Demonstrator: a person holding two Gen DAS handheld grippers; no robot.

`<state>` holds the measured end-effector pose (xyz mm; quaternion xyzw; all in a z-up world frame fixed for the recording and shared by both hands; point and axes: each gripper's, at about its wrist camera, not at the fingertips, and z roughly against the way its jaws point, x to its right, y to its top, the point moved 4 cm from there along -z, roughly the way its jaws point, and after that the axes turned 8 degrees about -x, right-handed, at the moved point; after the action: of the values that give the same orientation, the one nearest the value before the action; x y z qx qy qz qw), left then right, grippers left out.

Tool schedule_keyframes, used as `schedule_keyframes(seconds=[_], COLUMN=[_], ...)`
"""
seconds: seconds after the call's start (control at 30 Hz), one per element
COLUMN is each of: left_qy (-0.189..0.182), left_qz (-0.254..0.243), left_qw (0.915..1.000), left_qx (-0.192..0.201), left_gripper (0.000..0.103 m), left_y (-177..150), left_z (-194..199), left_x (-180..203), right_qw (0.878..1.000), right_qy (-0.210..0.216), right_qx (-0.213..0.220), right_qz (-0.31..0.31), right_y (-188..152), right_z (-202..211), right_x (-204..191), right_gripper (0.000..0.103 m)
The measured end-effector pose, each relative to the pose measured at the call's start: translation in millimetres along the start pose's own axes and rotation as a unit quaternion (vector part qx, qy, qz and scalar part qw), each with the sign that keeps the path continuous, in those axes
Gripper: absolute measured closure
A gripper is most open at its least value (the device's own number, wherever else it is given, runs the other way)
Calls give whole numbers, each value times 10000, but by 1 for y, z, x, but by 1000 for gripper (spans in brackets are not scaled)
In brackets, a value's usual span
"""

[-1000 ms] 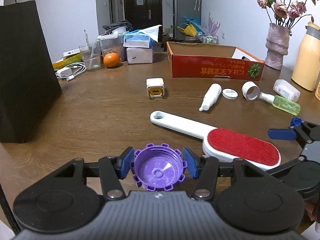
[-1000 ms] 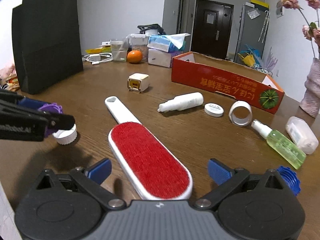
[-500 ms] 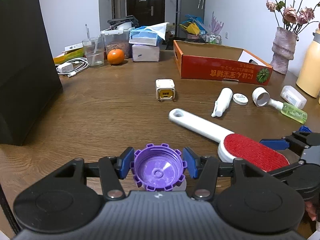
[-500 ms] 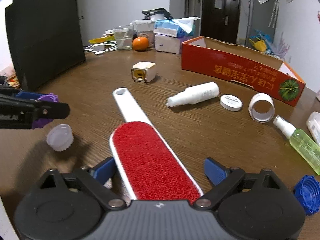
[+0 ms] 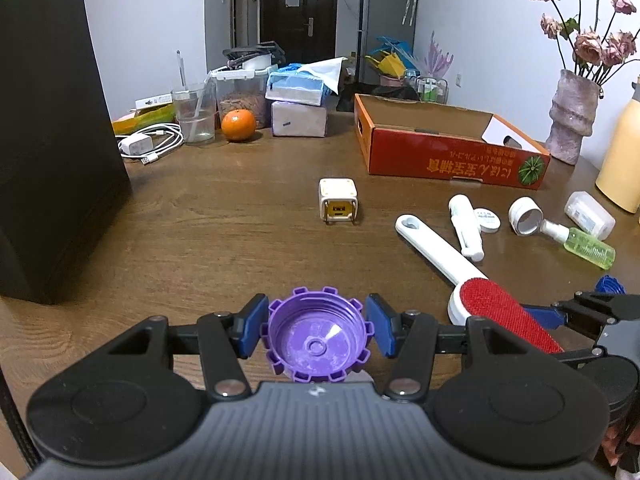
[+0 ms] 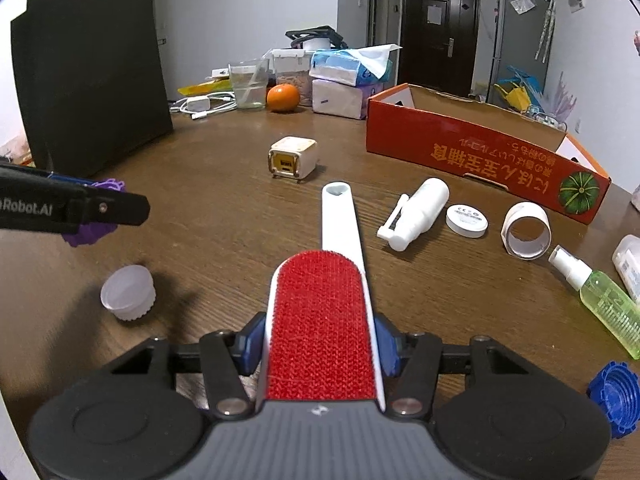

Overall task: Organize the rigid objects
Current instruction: 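Carry the purple cap and the lint roller over the red cardboard box with both tools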

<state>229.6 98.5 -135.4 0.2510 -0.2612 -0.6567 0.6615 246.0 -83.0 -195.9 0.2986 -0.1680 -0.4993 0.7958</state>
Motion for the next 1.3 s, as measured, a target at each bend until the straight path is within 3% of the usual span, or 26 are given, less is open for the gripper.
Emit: schedule_keyframes(seconds=[0.67,1.3], left_qy=[-6,-119], left_qz=[41,37], left_qw=[9995,9988], left_qx=[304,473], left_gripper=[48,48], left_y=[44,108], left_z=[18,-2], left_x=[25,73], right_qw=[9961,9913], right_qy=[343,-2], right_qx=[751,1158], right_qz=[-304,-623], right_y=[34,72], right_z=[37,54], right_x=[28,94], right_gripper=[49,49])
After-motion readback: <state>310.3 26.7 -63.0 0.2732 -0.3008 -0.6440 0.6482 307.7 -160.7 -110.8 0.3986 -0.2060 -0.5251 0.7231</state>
